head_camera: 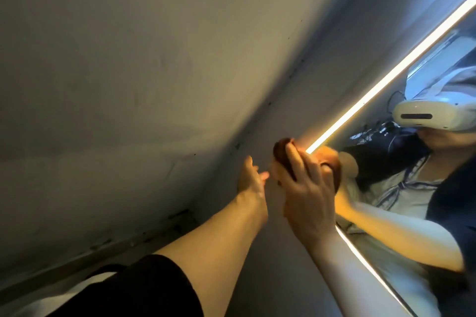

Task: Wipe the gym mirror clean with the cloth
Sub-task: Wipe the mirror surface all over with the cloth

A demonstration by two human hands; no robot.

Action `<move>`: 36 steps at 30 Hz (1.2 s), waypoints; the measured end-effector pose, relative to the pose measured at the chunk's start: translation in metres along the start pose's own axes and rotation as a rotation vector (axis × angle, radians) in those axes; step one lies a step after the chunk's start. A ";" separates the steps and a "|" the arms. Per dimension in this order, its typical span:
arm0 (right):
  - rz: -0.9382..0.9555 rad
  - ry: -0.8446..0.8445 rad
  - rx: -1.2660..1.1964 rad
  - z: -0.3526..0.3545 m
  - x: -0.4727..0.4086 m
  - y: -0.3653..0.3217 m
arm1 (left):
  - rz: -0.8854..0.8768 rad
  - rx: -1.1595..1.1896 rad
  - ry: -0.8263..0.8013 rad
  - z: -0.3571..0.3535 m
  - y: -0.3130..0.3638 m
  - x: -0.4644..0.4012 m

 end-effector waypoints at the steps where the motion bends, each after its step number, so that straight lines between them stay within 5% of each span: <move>1: -0.026 0.047 0.065 0.007 -0.013 0.007 | 0.007 0.004 -0.012 -0.001 -0.002 -0.001; 5: -0.110 0.011 0.093 0.003 -0.047 0.021 | 0.014 0.080 0.009 -0.002 -0.007 -0.003; 12: 0.185 -0.268 -0.184 -0.033 -0.012 -0.013 | 0.087 0.179 -0.033 -0.004 -0.006 0.003; 17: 0.092 -0.065 0.018 -0.008 -0.023 0.005 | 0.031 0.146 0.023 -0.001 0.002 0.003; 23: 0.184 -0.258 0.069 -0.014 0.023 -0.002 | -0.090 0.021 -0.017 -0.012 0.018 0.008; 27: -0.084 0.083 0.171 0.036 -0.012 0.034 | -0.225 -0.080 -0.115 -0.031 0.027 0.016; 30: -0.295 0.164 0.238 0.058 -0.026 0.066 | -0.266 -0.157 -0.190 -0.040 0.022 0.019; 36: -0.024 -0.045 0.347 0.013 -0.003 0.028 | -0.292 -0.177 -0.214 -0.042 0.021 0.020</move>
Point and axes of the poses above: each hand's wrist, its own x-axis away from the middle knuckle, its own z-axis out of the back of the hand, y = z × x, the point moved 6 cm from there along -x, towards the middle knuckle, and after that the axes turned 3 degrees about -z, right-handed, at the moved point
